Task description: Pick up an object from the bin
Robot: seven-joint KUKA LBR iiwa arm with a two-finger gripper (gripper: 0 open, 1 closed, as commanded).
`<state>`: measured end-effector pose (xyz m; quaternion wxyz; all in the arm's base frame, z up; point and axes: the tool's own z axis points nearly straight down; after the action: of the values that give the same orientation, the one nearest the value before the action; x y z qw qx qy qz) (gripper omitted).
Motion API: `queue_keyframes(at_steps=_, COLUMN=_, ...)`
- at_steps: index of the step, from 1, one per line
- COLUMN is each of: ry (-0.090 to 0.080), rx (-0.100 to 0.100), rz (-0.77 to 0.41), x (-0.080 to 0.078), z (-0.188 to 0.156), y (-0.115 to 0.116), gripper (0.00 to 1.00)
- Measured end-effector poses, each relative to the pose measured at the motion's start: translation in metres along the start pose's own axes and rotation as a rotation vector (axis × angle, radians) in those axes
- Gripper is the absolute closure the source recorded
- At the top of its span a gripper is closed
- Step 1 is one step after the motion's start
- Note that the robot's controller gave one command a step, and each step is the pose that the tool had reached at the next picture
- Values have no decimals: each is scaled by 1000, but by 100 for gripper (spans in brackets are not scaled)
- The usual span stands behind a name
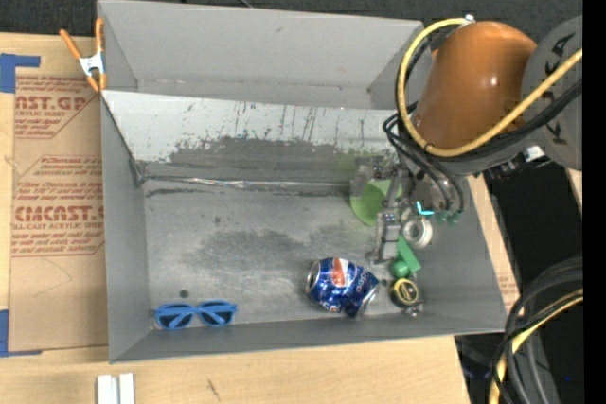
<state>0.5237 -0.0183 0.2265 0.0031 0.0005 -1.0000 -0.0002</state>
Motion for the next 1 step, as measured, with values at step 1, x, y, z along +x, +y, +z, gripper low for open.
queue_keyframes(at_steps=1, ry=-12, rx=1, rz=-125, x=36, z=159, y=7, gripper=0)
